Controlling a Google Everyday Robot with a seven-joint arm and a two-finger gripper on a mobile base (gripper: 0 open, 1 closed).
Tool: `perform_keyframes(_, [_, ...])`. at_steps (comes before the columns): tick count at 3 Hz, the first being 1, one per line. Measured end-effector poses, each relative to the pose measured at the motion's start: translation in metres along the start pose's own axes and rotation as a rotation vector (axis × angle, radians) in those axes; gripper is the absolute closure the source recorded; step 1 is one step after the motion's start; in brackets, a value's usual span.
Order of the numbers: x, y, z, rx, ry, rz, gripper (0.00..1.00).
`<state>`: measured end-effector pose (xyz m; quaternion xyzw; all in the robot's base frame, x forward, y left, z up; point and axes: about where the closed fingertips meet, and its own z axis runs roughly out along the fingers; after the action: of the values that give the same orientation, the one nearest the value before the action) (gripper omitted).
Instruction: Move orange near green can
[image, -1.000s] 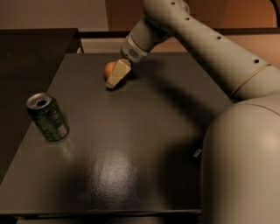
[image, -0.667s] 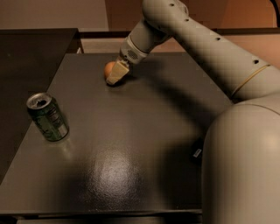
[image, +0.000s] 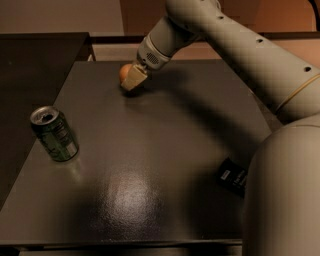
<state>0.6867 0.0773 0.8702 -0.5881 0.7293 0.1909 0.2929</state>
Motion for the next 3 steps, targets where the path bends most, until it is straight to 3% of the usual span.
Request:
perform_keyframes(1, [-0.009,0.004,-0.019,0.026,-0.004,-0.027,1.0])
perform_keyframes(3, [-0.011,0.016,-0.014,-0.002,-0.023,-0.061,1.0])
